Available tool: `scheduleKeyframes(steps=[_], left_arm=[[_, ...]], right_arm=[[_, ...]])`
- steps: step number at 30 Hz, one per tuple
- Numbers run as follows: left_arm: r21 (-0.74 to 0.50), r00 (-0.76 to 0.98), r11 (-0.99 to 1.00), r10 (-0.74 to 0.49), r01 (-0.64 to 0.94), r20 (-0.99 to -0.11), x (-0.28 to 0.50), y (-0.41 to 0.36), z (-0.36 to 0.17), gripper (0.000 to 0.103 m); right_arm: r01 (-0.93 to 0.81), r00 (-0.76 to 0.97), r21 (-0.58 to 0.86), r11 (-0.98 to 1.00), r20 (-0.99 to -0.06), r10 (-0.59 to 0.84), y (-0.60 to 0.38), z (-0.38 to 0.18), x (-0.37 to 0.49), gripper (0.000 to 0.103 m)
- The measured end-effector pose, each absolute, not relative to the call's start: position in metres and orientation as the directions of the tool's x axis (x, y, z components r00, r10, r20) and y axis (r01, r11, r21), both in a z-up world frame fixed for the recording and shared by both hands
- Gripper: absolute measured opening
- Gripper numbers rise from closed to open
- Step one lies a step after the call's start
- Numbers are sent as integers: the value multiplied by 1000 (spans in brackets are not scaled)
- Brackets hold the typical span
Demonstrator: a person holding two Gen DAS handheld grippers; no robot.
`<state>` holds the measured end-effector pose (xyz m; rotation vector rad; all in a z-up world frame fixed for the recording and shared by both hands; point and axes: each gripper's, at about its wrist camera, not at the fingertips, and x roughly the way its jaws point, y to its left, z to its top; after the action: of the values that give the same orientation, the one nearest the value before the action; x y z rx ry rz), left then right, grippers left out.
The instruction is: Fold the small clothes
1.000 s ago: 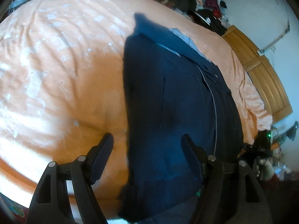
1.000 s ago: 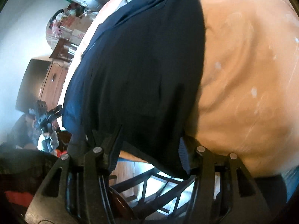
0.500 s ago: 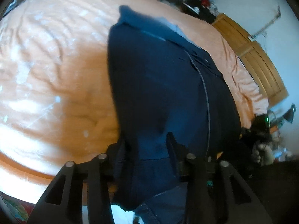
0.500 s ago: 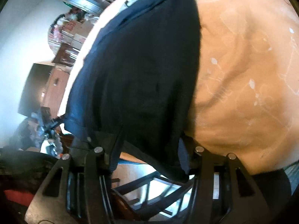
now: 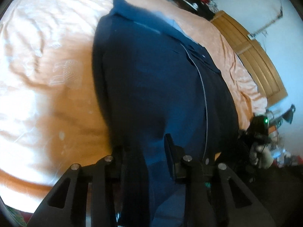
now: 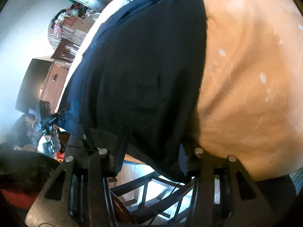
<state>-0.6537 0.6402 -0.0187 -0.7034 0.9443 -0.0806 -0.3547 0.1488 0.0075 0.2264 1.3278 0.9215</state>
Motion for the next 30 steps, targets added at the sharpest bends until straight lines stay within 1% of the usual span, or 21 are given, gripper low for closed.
scheduleKeyframes(steps=[1,2,3,4,5,6,9,11,13,16,17,18,19,20,21,22,23,24,25,27,30], left_arm=[[-588,604,773,-357,-237,-713,-654,640,-19,34],[-592,607,768,-356,-242,-710,-654,639,-16,31],[-639,635,732,-381,-238,-672,-657,639,-8,25],[-687,669,697,-413,-204,-618,-660,640,3,21],[-715,695,678,-431,-170,-575,-661,640,16,11],[-741,727,659,-446,-128,-522,-659,641,34,10],[-798,798,601,-463,-37,-386,-644,655,74,10],[-818,837,574,-454,12,-306,-622,672,98,10],[-825,864,565,-426,21,-270,-591,694,115,10],[-799,881,602,-370,-14,-294,-533,723,129,10],[-800,882,600,-361,-28,-302,-514,733,127,11],[-800,880,598,-353,-47,-316,-494,741,123,13],[-779,875,620,-319,-98,-364,-465,751,114,15],[-747,867,649,-279,-148,-414,-448,762,104,18],[-714,847,668,-240,-210,-474,-425,769,90,24],[-668,802,667,-176,-329,-570,-398,782,65,38],[-630,768,673,-143,-387,-624,-381,789,48,64],[-601,736,678,-129,-423,-664,-366,794,30,66],[-578,700,674,-126,-460,-703,-351,801,8,66],[-584,684,652,-137,-483,-717,-344,806,-11,67],[-593,712,656,-119,-466,-692,-345,801,-11,69]], right_arm=[[-448,-30,616,648,-734,678,148,11,-356,33],[-448,-19,633,631,-712,702,144,22,-359,15],[-438,-11,671,598,-669,743,138,34,-359,8],[-433,-1,714,550,-611,792,132,52,-359,6],[-439,12,731,522,-576,817,129,66,-359,5],[-443,24,767,465,-508,861,126,89,-354,4],[-460,34,814,354,-383,923,129,131,-331,3],[-459,41,833,308,-326,944,137,150,-306,3],[-464,54,834,299,-310,949,152,165,-270,3],[-440,87,838,323,-318,944,175,171,-197,3],[-430,99,836,341,-332,938,179,167,-178,3],[-425,121,820,383,-368,922,187,161,-152,4],[-419,128,807,417,-402,906,195,151,-127,4],[-398,122,812,428,-415,901,199,141,-110,7],[-356,138,816,456,-436,889,203,125,-87,9],[-332,152,806,490,-468,871,205,114,-73,16],[-315,173,779,543,-515,840,207,102,-61,31],[-298,198,753,587,-553,810,206,91,-52,42],[-289,205,747,599,-563,801,205,83,-47,57],[-289,194,738,610,-579,792,207,67,-46,58],[-321,172,691,648,-630,757,213,54,-50,60]])
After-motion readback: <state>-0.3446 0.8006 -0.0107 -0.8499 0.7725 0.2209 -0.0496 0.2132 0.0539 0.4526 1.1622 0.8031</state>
